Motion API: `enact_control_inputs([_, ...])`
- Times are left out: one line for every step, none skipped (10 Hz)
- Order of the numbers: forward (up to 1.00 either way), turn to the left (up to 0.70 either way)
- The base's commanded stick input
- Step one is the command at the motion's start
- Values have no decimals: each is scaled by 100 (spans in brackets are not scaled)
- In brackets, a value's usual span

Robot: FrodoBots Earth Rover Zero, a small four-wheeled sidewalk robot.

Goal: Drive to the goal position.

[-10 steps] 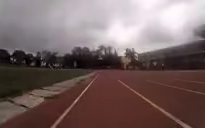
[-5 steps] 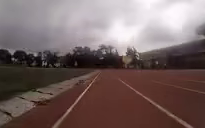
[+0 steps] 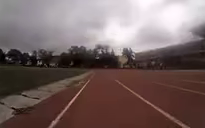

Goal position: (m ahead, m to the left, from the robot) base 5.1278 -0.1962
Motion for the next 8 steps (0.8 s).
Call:
enact_control_inputs([70, 9])
enact_control_inputs([70, 4])
enact_control_inputs([70, 0])
enact_control_inputs([70, 0])
enact_control_inputs([70, -17])
enact_control_inputs([70, -30])
enact_control_inputs([70, -34])
enact_control_inputs([70, -35])
